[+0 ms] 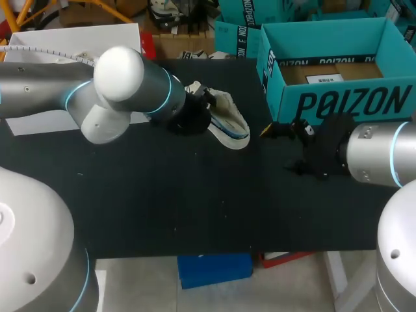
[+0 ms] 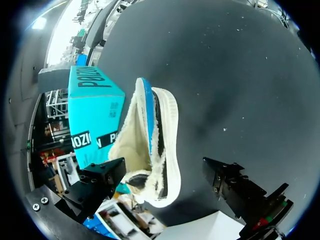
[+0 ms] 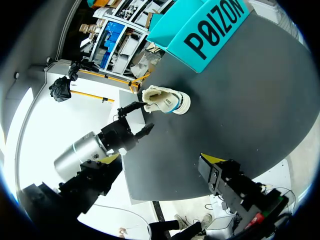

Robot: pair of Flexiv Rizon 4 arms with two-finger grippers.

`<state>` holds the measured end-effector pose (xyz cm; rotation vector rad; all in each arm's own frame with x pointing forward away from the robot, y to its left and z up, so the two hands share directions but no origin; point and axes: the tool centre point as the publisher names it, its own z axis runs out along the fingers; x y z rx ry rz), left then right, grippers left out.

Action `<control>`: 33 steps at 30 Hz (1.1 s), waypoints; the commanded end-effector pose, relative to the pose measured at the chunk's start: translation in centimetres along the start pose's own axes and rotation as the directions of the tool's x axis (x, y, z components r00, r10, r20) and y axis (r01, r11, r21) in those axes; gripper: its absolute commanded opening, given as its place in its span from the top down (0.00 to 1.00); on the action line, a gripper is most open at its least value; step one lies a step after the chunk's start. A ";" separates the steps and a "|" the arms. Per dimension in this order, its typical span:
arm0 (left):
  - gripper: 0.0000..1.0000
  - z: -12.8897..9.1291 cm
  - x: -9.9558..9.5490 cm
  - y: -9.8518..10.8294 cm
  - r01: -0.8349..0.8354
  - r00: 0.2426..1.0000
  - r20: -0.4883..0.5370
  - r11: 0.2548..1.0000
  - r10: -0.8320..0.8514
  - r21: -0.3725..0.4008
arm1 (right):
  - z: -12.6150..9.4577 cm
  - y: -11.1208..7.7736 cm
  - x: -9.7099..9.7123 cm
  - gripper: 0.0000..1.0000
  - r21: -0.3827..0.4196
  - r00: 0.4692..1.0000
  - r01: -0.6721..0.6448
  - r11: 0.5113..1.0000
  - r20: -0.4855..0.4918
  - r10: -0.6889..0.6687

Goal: Take the shoe out of the shoebox, open the shoe tongue, remove and reinsert the insole, then place the shoe into the shoebox

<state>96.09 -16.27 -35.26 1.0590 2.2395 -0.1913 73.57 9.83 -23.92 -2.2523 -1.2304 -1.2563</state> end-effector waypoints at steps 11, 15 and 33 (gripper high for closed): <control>0.51 4.0 -0.3 0.3 -0.041 0.998 -0.057 0.999 0.040 -0.011 | -0.4 0.2 -0.5 0.00 0.031 1.000 -0.008 0.999 -0.010 0.008; 0.77 4.4 -0.3 0.5 -0.049 0.996 -0.072 0.998 0.047 -0.033 | -0.4 0.2 -0.5 0.00 0.031 1.000 -0.008 0.999 -0.010 0.008; 1.00 1.8 -0.7 -0.9 -0.152 0.988 0.037 0.988 0.152 0.019 | -0.4 0.2 -0.5 0.00 0.031 1.000 -0.008 0.999 -0.010 0.008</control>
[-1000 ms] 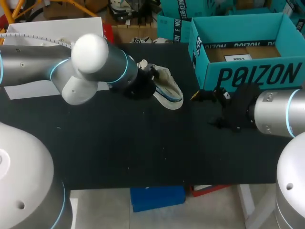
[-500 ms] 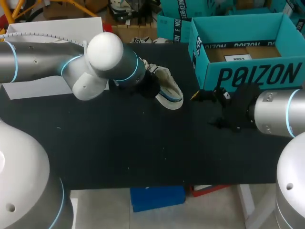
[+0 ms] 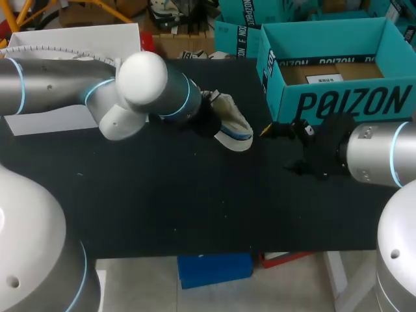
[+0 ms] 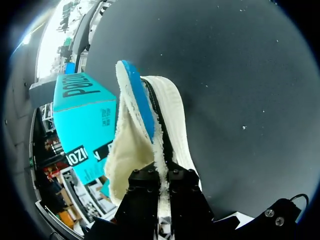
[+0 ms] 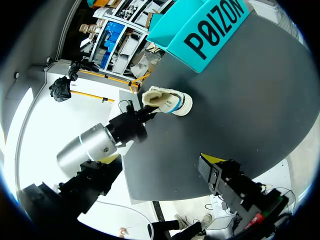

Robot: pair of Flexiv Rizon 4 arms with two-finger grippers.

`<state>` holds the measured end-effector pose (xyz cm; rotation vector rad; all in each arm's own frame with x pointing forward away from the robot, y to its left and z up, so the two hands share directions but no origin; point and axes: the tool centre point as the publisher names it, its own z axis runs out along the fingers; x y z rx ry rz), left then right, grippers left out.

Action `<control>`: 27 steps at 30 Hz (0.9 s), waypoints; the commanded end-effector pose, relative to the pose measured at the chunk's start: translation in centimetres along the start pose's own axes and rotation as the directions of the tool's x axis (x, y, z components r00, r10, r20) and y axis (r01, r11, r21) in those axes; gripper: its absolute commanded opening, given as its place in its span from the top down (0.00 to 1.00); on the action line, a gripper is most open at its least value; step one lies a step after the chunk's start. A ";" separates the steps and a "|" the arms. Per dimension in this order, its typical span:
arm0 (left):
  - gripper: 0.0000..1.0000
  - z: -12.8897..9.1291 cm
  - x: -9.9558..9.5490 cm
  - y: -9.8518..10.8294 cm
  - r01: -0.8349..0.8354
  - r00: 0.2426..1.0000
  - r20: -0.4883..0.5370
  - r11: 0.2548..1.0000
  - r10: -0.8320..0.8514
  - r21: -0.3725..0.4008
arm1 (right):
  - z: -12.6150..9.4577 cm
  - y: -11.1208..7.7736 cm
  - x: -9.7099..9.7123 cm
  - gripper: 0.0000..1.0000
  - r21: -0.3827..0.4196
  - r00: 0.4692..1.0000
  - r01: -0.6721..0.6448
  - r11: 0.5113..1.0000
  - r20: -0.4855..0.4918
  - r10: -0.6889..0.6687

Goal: Take the shoe out of the shoebox, open the shoe tongue, remove and reinsert the insole, then place the shoe into the shoebox

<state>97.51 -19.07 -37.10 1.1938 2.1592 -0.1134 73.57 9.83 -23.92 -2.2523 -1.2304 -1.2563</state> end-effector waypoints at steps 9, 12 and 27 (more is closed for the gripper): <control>1.00 -4.3 0.4 -2.2 -0.127 0.974 0.206 0.982 0.097 0.141 | -0.4 0.2 -0.5 0.00 0.031 1.000 -0.008 0.999 -0.010 0.008; 1.00 -4.9 1.1 -3.1 -0.165 0.964 0.240 0.968 0.118 0.190 | -0.4 0.2 -0.5 0.00 0.031 1.000 -0.008 0.999 -0.010 0.008; 1.00 -8.2 5.1 -3.2 -0.255 0.961 0.189 0.906 0.200 0.338 | -0.4 0.2 -0.5 0.00 0.031 1.000 -0.008 0.999 -0.010 0.008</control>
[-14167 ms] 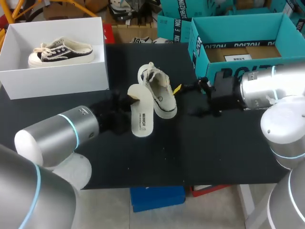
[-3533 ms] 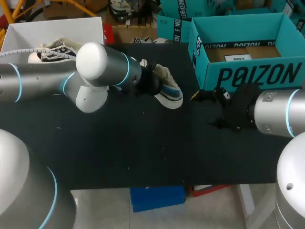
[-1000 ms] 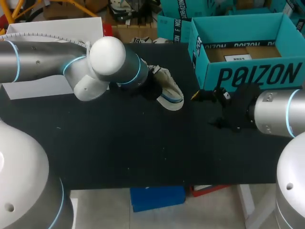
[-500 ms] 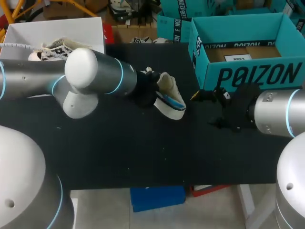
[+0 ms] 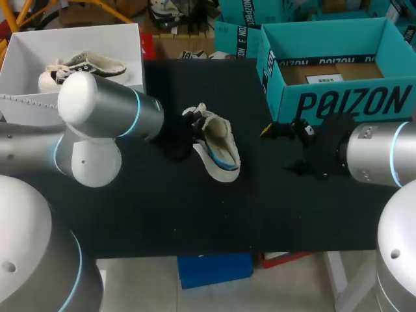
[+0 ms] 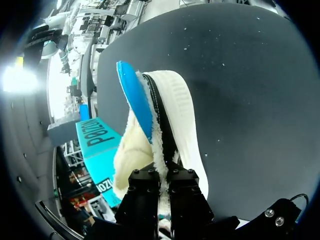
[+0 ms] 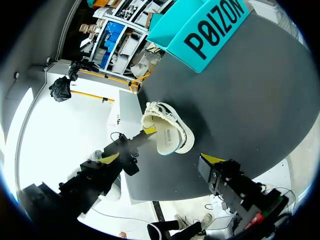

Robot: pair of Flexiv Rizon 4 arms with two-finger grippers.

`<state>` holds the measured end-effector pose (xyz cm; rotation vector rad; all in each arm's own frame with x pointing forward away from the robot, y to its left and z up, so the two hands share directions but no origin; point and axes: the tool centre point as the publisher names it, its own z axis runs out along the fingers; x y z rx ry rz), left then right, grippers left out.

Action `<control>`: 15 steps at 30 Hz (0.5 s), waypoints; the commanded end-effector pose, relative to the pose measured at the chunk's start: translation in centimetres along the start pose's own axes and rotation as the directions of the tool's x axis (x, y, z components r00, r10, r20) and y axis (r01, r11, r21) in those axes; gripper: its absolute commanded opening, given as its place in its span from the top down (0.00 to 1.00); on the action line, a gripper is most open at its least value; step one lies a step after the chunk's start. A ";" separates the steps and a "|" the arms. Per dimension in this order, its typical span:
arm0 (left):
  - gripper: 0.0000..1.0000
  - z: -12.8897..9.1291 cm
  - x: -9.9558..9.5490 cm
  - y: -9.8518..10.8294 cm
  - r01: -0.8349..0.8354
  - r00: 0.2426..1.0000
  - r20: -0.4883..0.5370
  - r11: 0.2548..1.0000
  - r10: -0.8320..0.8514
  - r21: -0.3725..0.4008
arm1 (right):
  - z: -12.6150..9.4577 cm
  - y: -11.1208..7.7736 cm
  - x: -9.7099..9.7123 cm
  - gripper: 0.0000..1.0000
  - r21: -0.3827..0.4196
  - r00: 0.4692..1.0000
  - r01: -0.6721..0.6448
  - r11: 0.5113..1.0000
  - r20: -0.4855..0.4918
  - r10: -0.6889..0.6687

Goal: Take the shoe out of the shoebox, open the shoe tongue, remove and reinsert the insole, then place the shoe into the shoebox

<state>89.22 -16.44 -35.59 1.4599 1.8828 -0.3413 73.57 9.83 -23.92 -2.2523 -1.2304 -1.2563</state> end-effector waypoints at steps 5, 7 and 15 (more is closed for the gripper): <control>1.00 -3.2 2.5 1.4 -0.002 0.996 -0.091 0.987 0.017 0.162 | -0.4 0.2 -0.5 0.00 0.031 1.000 -0.008 0.999 -0.010 0.008; 1.00 -3.4 2.9 1.7 0.003 0.994 -0.108 0.988 0.014 0.156 | -0.4 0.2 -0.5 0.00 0.031 1.000 -0.008 0.999 -0.010 0.008; 1.00 -3.5 3.5 1.9 0.017 0.988 -0.154 0.989 0.006 0.149 | -0.4 0.2 -0.5 0.00 0.031 1.000 -0.008 0.999 -0.010 0.008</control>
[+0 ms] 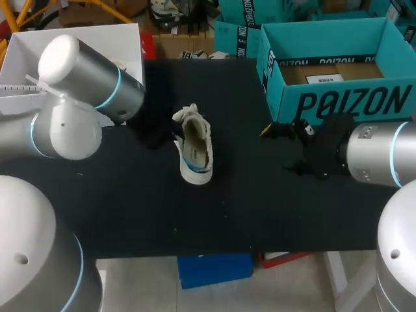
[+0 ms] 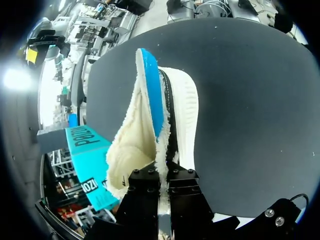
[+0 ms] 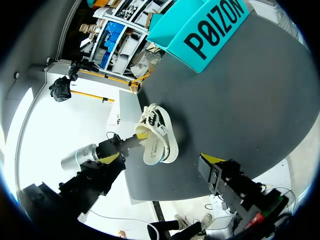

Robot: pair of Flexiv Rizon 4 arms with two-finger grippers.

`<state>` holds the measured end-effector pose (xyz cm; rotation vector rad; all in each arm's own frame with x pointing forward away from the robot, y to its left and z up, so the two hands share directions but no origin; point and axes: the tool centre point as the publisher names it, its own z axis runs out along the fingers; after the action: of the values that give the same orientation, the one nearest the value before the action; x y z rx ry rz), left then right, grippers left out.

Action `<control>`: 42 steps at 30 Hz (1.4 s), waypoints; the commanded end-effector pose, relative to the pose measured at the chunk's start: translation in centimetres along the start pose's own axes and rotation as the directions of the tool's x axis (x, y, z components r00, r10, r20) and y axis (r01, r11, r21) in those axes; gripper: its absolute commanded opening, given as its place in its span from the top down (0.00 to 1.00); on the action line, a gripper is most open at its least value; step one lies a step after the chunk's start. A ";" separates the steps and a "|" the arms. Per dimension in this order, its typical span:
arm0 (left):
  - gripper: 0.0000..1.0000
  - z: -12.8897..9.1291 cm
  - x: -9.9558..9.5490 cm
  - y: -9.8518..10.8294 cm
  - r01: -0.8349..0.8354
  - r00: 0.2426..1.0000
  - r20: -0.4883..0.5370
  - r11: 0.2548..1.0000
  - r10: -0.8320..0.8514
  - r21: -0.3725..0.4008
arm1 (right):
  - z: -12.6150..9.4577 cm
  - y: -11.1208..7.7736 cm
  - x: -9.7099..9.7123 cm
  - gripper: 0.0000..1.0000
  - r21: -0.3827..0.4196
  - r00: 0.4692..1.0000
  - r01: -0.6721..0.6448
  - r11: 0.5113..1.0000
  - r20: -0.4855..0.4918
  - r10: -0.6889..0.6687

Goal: Take the shoe out of the shoebox, open the shoe tongue, remove and reinsert the insole, then place the shoe into the shoebox

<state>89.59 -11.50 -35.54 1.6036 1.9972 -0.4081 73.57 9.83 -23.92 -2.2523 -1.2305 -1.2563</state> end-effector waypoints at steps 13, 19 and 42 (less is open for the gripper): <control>0.00 -0.3 -0.5 -1.3 0.035 0.999 -0.041 0.998 -0.033 0.049 | -0.4 0.2 -0.5 0.00 0.031 1.000 -0.008 0.999 -0.010 0.008; 0.00 -0.9 -1.2 -3.2 0.045 0.999 0.009 0.995 -0.046 0.093 | -0.4 0.2 -0.5 0.00 0.031 1.000 -0.008 0.999 -0.010 0.008; 0.13 -1.5 2.0 -8.9 0.231 0.973 -0.001 0.972 -0.231 0.048 | -0.4 0.2 -0.5 0.00 0.031 1.000 -0.008 0.999 -0.010 0.008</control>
<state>81.02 -11.32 -35.64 1.4265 2.2111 -0.5596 73.57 9.83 -23.92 -2.2523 -1.2304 -1.2563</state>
